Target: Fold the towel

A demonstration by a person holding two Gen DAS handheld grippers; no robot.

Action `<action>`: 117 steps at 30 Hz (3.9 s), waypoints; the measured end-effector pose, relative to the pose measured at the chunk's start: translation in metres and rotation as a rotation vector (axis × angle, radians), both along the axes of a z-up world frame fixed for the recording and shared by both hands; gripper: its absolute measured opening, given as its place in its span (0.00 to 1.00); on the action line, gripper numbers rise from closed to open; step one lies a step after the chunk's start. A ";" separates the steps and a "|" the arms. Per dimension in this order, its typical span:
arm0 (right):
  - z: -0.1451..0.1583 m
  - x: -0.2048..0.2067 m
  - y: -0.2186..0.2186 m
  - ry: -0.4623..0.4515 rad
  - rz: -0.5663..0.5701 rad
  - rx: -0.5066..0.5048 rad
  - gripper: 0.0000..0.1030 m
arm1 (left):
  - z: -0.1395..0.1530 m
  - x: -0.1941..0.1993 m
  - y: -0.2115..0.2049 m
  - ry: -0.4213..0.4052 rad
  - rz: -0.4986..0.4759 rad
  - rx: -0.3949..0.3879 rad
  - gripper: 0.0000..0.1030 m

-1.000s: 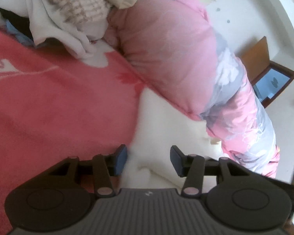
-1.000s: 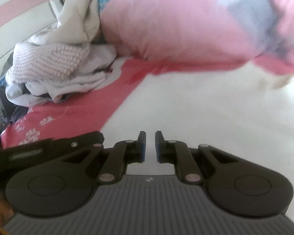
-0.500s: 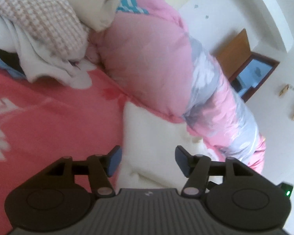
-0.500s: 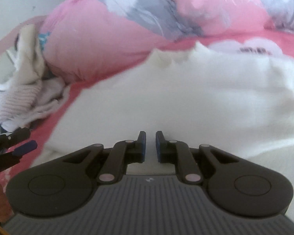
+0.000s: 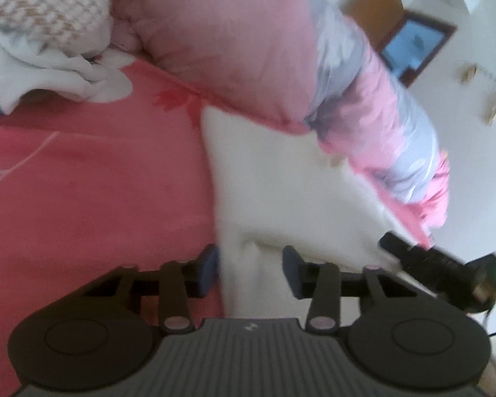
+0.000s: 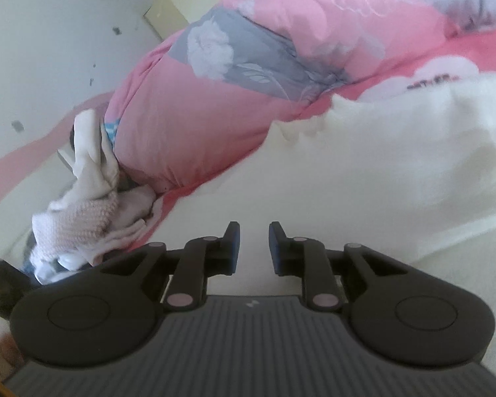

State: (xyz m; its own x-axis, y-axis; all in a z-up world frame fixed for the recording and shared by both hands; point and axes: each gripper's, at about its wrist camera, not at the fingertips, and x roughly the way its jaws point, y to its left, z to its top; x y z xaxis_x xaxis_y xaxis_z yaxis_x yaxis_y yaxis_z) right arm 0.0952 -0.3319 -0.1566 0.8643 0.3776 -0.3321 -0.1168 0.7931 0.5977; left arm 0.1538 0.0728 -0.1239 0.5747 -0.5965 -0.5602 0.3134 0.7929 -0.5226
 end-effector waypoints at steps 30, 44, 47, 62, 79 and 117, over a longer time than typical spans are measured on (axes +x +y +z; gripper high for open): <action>-0.005 0.001 0.001 0.024 0.016 0.031 0.21 | 0.006 -0.022 -0.039 -0.313 0.034 0.404 0.12; -0.006 0.002 0.000 0.024 0.018 0.041 0.21 | 0.002 -0.021 -0.038 -0.287 0.034 0.496 0.36; -0.006 0.001 -0.001 0.023 0.020 0.046 0.22 | 0.007 -0.022 -0.018 -0.241 0.048 0.420 0.51; -0.006 0.002 -0.001 0.027 0.019 0.054 0.24 | 0.053 -0.034 -0.032 -0.356 0.021 0.271 0.47; 0.025 -0.018 -0.003 0.005 -0.140 -0.133 0.24 | 0.005 -0.006 -0.041 -0.216 -0.071 0.133 0.34; -0.025 -0.250 -0.363 0.140 -1.089 0.440 0.39 | 0.019 -0.026 -0.211 -0.217 -0.251 0.322 0.57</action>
State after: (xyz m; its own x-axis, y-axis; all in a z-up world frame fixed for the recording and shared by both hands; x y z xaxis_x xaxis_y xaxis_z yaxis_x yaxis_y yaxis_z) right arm -0.1552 -0.6950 -0.1812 0.7674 -0.4302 -0.4754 0.5821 0.1567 0.7978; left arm 0.1277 -0.1378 -0.1047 0.5590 -0.5473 -0.6229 0.5913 0.7897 -0.1632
